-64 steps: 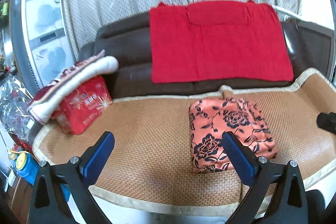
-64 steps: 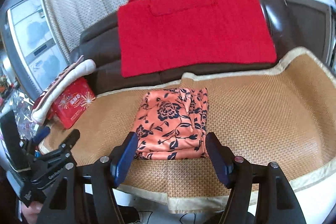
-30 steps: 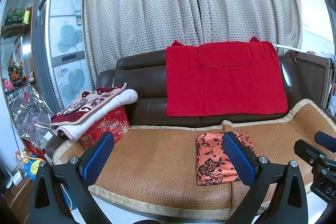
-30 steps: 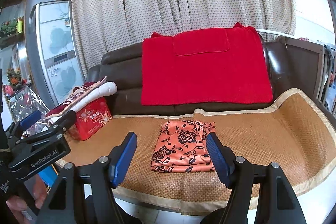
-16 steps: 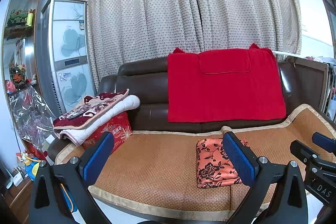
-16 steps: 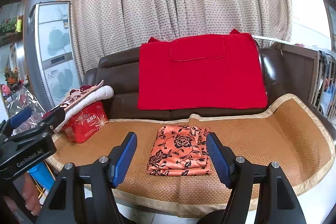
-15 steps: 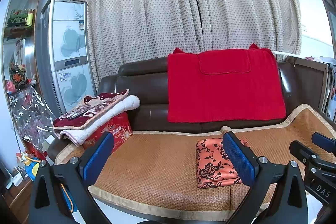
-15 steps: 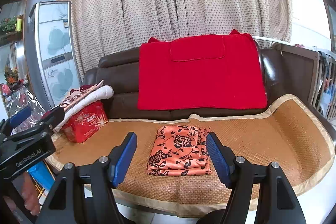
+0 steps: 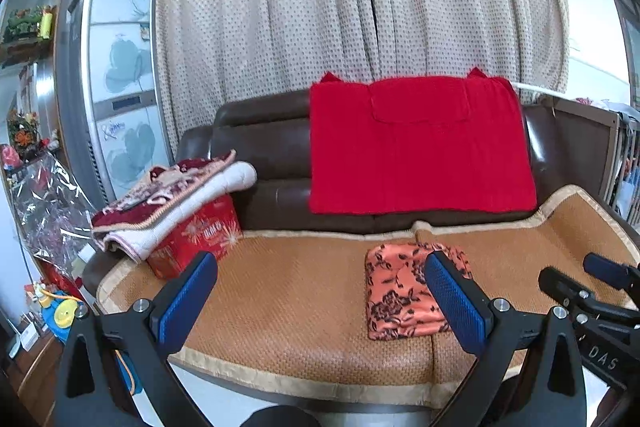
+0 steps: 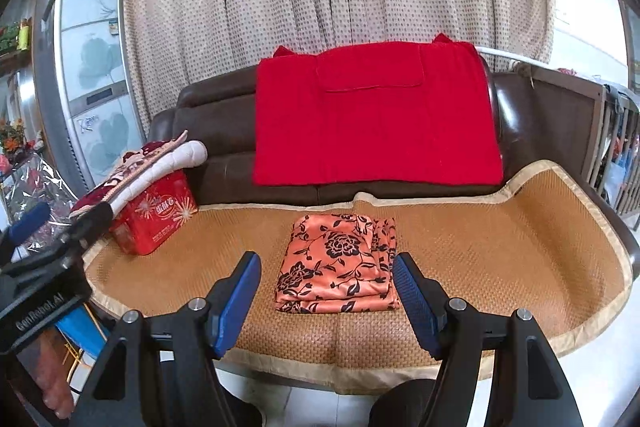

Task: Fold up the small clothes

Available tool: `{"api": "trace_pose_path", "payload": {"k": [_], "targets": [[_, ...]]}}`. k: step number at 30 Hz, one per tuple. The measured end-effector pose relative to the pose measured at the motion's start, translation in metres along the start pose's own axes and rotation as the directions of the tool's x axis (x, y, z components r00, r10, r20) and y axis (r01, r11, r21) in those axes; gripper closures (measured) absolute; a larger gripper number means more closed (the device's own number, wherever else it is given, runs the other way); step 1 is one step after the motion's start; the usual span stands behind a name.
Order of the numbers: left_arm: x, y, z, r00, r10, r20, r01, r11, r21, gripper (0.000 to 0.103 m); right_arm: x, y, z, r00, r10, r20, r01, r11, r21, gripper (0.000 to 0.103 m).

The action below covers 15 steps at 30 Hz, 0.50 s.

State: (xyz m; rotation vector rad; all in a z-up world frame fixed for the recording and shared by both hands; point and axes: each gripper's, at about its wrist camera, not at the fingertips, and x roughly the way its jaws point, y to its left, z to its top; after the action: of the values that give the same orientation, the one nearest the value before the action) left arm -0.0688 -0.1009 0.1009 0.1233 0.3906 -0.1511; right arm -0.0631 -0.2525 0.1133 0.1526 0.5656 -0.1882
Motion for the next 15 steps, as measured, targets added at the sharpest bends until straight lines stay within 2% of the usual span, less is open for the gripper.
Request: {"api": "trace_pose_path", "payload": {"k": [7,15], "targets": [[0.008,-0.004,-0.004,1.000,-0.017,-0.026,0.017,1.000,-0.009,0.000,-0.005,-0.002,0.002,0.999,-0.034,0.018,0.034,0.999,0.000,0.031],[0.013,-0.010,-0.004,0.999,-0.031,-0.029,0.031,1.000,-0.004,0.000,-0.002,-0.006,-0.002,0.998,-0.056,-0.012,0.056,0.998,0.005,0.031]]}}
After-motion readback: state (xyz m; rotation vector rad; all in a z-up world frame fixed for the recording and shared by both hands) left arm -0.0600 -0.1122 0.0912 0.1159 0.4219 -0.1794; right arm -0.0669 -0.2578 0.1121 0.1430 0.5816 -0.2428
